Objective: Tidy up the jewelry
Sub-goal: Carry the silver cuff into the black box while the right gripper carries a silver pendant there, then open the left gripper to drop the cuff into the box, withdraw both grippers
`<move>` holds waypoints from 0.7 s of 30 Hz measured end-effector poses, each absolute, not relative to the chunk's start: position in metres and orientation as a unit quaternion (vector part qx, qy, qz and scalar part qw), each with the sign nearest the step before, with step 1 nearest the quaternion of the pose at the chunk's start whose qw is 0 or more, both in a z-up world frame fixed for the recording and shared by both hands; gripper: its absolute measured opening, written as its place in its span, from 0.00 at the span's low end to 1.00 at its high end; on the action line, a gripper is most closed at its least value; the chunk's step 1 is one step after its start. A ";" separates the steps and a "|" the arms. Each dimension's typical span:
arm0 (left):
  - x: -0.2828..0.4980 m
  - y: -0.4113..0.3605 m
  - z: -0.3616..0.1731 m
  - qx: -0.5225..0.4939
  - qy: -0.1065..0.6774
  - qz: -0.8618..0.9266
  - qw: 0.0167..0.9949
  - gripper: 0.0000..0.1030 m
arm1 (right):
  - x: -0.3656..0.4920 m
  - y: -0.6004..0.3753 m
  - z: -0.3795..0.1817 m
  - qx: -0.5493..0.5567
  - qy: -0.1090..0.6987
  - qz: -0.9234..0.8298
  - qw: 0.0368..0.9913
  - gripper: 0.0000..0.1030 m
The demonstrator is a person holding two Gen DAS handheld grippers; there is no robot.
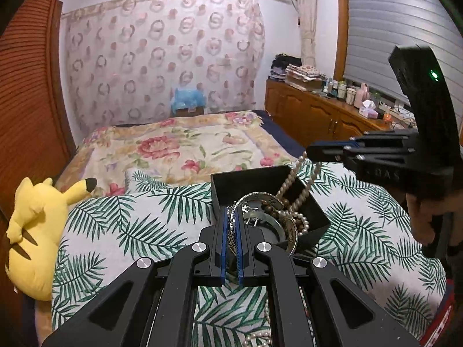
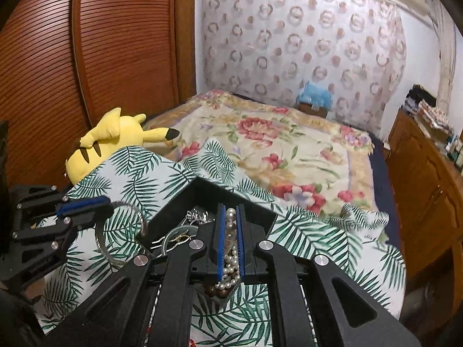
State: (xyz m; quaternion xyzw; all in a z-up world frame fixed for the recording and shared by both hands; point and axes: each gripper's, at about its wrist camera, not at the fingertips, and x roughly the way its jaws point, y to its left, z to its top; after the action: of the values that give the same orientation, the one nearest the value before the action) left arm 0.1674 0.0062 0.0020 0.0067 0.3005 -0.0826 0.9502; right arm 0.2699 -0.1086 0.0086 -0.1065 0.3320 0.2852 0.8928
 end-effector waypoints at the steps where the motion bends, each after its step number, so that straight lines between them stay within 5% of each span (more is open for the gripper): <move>1: 0.170 0.006 0.001 0.007 0.302 -0.082 0.950 0.04 | 0.271 -0.110 0.007 -0.101 0.335 0.288 0.891 0.09; 6: 0.187 -0.003 -0.003 0.017 0.310 -0.079 0.947 0.04 | 0.267 -0.122 0.003 -0.094 0.332 0.286 0.894 0.18; 21: 0.242 -0.034 -0.027 0.040 0.354 -0.066 0.932 0.05 | 0.235 -0.176 -0.038 -0.107 0.337 0.263 0.898 0.18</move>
State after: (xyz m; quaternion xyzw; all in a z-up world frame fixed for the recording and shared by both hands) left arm 0.2420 -0.0337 -0.0267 0.0397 0.3543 -0.0661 0.9320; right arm 0.2349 -0.1756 -0.0381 -0.1074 0.3372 0.2630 0.8975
